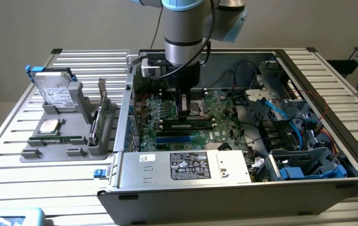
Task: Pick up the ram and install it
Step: 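Press down the ram until it locks into place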
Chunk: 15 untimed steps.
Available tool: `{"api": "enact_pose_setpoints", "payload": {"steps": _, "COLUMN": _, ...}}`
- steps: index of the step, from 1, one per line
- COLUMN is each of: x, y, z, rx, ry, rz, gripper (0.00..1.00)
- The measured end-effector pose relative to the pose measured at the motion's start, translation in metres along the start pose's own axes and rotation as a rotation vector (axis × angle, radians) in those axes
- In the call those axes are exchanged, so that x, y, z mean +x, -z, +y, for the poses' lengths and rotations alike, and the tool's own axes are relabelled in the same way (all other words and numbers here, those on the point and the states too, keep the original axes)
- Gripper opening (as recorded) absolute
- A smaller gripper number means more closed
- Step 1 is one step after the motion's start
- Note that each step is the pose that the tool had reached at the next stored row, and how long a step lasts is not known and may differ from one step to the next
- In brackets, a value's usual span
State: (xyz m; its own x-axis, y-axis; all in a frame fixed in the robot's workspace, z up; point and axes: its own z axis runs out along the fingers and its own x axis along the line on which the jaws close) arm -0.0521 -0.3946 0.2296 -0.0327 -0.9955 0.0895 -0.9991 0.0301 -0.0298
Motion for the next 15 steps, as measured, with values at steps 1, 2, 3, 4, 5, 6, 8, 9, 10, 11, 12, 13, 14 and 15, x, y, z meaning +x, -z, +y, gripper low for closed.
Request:
{"api": "enact_pose_setpoints", "payload": {"steps": 1, "x": 0.0000, "y": -0.0004, "z": 0.0001, "rx": 0.0001, "ry": 0.000, "rz": 0.0001, "gripper": 0.11}}
{"api": "enact_pose_setpoints", "payload": {"steps": 2, "x": -0.0001, "y": -0.0009, "z": 0.0002, "rx": 0.0002, "ry": 0.000, "rz": 0.0001, "gripper": 0.11}}
{"api": "enact_pose_setpoints", "payload": {"steps": 3, "x": -0.0001, "y": -0.0017, "z": 0.0004, "rx": 0.0005, "ry": 0.000, "rz": 0.0000, "gripper": 0.11}}
{"api": "enact_pose_setpoints", "payload": {"steps": 4, "x": -0.0001, "y": -0.0023, "z": 0.0005, "rx": 0.0006, "ry": 0.000, "rz": 0.0003, "gripper": 0.11}}
{"api": "enact_pose_setpoints", "payload": {"steps": 5, "x": -0.0001, "y": -0.0027, "z": 0.0005, "rx": 0.0007, "ry": 0.000, "rz": 0.0007, "gripper": 0.11}}
{"api": "enact_pose_setpoints", "payload": {"steps": 6, "x": -0.0001, "y": -0.0032, "z": 0.0006, "rx": 0.0009, "ry": 0.000, "rz": 0.0008, "gripper": 0.11}}
{"api": "enact_pose_setpoints", "payload": {"steps": 8, "x": -0.0003, "y": -0.0043, "z": 0.0007, "rx": 0.0019, "ry": 0.000, "rz": 0.0003, "gripper": 0.11}}
{"api": "enact_pose_setpoints", "payload": {"steps": 9, "x": -0.0004, "y": -0.0047, "z": 0.0007, "rx": 0.0026, "ry": -0.001, "rz": 0.0001, "gripper": 0.11}}
{"api": "enact_pose_setpoints", "payload": {"steps": 10, "x": -0.0003, "y": -0.0048, "z": 0.0007, "rx": 0.0030, "ry": 0.000, "rz": 0.0004, "gripper": 0.11}}
{"api": "enact_pose_setpoints", "payload": {"steps": 11, "x": -0.0003, "y": -0.0049, "z": 0.0007, "rx": 0.0032, "ry": 0.000, "rz": 0.0005, "gripper": 0.11}}
{"api": "enact_pose_setpoints", "payload": {"steps": 12, "x": -0.0003, "y": -0.0049, "z": 0.0007, "rx": 0.0032, "ry": 0.000, "rz": 0.0004, "gripper": 0.11}}
{"api": "enact_pose_setpoints", "payload": {"steps": 13, "x": -0.0004, "y": -0.0048, "z": 0.0007, "rx": 0.0034, "ry": 0.000, "rz": 0.0001, "gripper": 0.11}}
{"api": "enact_pose_setpoints", "payload": {"steps": 14, "x": -0.0005, "y": -0.0037, "z": 0.0003, "rx": 0.0048, "ry": 0.000, "rz": -0.0016, "gripper": 0.11}}
{"api": "enact_pose_setpoints", "payload": {"steps": 15, "x": -0.0002, "y": -0.0006, "z": -0.0002, "rx": 0.0045, "ry": 0.000, "rz": -0.0015, "gripper": 0.11}}
